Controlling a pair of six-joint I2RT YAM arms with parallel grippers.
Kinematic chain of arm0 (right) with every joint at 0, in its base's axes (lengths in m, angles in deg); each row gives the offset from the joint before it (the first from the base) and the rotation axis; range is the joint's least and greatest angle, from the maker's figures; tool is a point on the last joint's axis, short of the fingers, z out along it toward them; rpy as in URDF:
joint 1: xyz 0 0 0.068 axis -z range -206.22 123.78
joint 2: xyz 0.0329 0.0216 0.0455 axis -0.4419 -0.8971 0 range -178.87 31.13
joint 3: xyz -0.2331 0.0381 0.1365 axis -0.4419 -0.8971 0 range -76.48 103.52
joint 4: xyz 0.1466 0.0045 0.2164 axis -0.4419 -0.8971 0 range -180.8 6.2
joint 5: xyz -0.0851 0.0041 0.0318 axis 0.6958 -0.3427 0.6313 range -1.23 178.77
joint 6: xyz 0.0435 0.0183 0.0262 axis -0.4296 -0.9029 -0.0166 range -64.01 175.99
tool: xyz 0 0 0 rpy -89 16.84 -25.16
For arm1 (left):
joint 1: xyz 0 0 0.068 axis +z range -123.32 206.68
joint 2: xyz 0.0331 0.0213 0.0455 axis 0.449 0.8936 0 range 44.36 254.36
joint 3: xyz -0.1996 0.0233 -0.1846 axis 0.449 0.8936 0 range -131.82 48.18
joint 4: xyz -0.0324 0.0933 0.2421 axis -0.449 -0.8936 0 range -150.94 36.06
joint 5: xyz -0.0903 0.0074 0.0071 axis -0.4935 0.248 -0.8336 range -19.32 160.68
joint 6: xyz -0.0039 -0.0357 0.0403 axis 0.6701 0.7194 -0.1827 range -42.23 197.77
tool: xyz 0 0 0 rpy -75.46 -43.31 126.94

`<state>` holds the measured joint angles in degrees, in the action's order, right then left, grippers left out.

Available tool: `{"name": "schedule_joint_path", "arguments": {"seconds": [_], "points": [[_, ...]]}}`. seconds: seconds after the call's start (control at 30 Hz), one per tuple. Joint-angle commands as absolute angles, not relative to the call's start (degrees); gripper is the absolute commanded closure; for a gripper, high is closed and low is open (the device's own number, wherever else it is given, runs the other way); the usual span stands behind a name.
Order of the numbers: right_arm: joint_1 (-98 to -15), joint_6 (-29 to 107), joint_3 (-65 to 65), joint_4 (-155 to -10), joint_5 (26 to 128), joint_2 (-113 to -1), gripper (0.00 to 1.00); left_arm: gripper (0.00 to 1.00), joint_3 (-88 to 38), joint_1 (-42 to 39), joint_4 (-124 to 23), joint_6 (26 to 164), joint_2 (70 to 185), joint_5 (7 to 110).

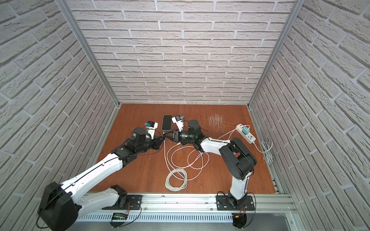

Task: Plug the charging cable into the phone
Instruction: Pick up the charging cable from the center of the board.

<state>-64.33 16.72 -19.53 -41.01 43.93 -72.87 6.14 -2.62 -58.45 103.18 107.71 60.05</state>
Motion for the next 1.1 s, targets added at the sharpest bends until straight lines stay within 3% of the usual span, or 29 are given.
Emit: {"name": "schedule_joint_path", "arguments": {"seconds": [0.0, 0.57, 0.83, 0.97, 1.03, 1.07], "points": [[-64.7, 15.8, -17.9, -38.1, 43.0, -73.7, 0.72, 1.0, 7.0, -3.0, -55.0, 102.4, 107.8, 58.9], [-65.0, 14.8, -18.3, -37.0, 42.0, -74.8, 0.81, 1.0, 6.7, -3.1, -55.1, 102.3, 108.1, 60.1], [-65.0, 15.2, -18.5, -37.1, 42.1, -74.7, 0.96, 1.0, 6.7, -3.0, -55.2, 102.4, 107.9, 60.3], [-64.9, 16.0, -18.8, -37.6, 42.6, -73.5, 0.97, 1.0, 6.8, -3.1, -56.3, 102.8, 107.8, 60.1], [-64.7, 16.1, -19.0, -37.6, 42.6, -72.9, 0.97, 0.86, 7.2, -3.1, -56.9, 103.3, 107.5, 60.0], [-64.6, 16.1, -19.3, -37.6, 42.8, -72.4, 0.97, 0.73, 7.7, -3.1, -57.1, 103.6, 107.2, 59.8]]}}
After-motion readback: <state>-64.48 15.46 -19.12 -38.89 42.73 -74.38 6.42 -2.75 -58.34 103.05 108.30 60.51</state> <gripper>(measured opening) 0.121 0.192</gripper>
